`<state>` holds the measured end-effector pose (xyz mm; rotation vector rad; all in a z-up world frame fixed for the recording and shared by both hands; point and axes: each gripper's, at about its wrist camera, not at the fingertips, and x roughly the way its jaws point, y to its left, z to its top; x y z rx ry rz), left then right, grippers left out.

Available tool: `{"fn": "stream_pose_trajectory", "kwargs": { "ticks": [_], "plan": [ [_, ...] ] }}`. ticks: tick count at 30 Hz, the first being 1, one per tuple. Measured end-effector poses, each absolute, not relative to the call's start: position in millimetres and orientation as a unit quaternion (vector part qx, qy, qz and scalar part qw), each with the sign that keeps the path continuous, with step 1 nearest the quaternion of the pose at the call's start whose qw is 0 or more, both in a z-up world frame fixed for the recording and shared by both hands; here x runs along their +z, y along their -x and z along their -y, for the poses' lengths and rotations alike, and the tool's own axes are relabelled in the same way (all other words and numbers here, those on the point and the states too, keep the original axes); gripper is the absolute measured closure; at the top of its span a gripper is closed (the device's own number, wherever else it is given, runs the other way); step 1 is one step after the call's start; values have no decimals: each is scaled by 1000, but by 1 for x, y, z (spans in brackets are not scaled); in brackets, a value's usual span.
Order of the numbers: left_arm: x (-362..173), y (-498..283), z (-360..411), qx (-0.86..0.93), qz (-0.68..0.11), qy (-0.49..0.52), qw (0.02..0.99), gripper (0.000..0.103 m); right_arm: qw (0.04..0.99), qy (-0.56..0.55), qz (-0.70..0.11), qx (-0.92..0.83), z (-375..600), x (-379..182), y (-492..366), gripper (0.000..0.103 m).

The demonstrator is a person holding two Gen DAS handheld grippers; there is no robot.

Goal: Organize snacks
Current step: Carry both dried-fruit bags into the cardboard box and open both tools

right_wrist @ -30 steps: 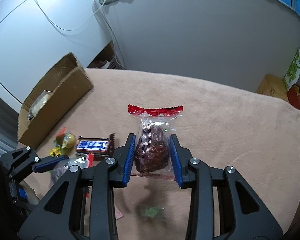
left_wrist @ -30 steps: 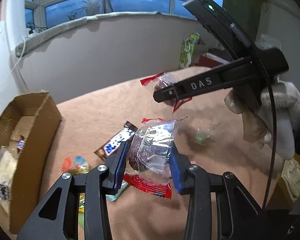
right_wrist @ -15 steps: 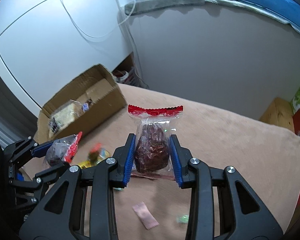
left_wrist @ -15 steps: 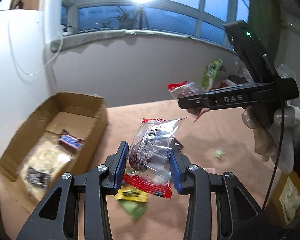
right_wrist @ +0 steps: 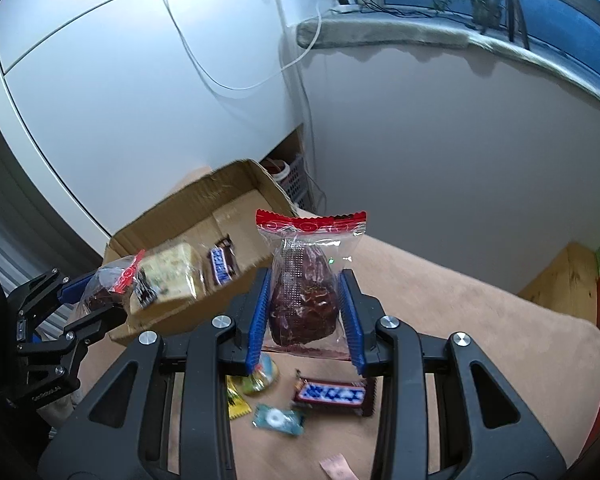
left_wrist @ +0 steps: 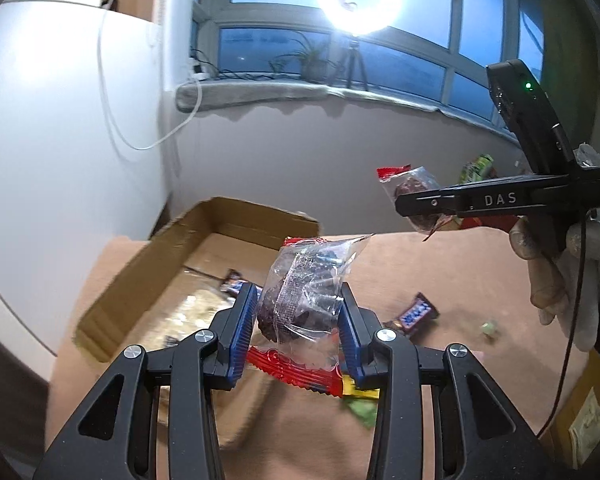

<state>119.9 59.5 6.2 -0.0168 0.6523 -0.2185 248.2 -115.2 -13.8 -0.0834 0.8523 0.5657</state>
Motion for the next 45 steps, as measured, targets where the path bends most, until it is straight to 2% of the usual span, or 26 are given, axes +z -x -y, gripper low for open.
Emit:
{"fn": "stream_pose_trajectory", "kwargs": {
  "ticks": [16, 42, 45],
  "plan": [
    [3, -136, -114, -21, -312, 11, 950, 65, 862, 62, -407, 297, 54, -18, -273, 68],
    [-39, -182, -151, 36, -368, 48, 928, 64, 833, 71, -453, 309, -11, -69, -307, 67],
    [-39, -181, -152, 38, -367, 49, 928, 64, 831, 73, -454, 311, -13, -70, -306, 62]
  ]
}}
